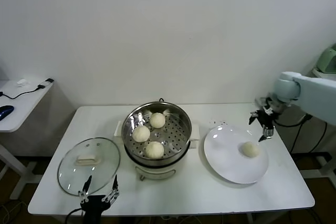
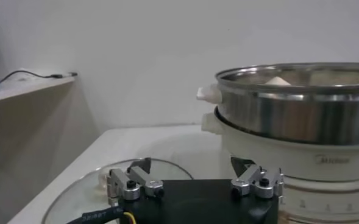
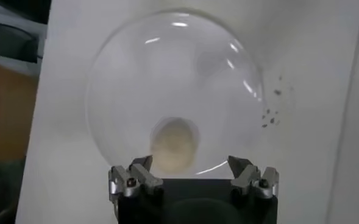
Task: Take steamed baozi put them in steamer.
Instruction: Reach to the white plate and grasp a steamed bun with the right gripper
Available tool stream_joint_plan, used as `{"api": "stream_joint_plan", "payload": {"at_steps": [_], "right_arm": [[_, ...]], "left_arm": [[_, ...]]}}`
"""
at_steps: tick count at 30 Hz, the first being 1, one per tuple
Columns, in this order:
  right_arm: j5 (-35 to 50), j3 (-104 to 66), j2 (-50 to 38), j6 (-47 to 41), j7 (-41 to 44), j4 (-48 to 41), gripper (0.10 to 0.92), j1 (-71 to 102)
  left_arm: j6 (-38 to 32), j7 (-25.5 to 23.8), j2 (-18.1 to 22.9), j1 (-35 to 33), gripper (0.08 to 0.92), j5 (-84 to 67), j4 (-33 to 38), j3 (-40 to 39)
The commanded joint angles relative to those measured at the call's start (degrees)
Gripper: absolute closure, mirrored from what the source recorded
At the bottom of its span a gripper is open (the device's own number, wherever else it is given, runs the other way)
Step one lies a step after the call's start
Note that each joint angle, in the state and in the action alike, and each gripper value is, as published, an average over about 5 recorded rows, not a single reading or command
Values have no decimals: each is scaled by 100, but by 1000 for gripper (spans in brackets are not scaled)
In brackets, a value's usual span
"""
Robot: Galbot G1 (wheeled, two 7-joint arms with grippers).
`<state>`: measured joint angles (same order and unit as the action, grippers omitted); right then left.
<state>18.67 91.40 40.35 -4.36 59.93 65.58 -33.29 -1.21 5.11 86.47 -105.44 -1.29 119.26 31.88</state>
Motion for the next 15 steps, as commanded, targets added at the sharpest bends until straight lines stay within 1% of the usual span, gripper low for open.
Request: {"api": "stream_joint_plan", "payload": {"at_steps": [1,15], "right_arm": [[-596,-1023,-103,-561,-285,-472,203,1559],[-717,-1282,250,-814,-611,-600,203,1914]], "left_arm": [[-2,0,24,5,177,4,-8,8],[-28,10,3,-42,177,20,-16,18]]}}
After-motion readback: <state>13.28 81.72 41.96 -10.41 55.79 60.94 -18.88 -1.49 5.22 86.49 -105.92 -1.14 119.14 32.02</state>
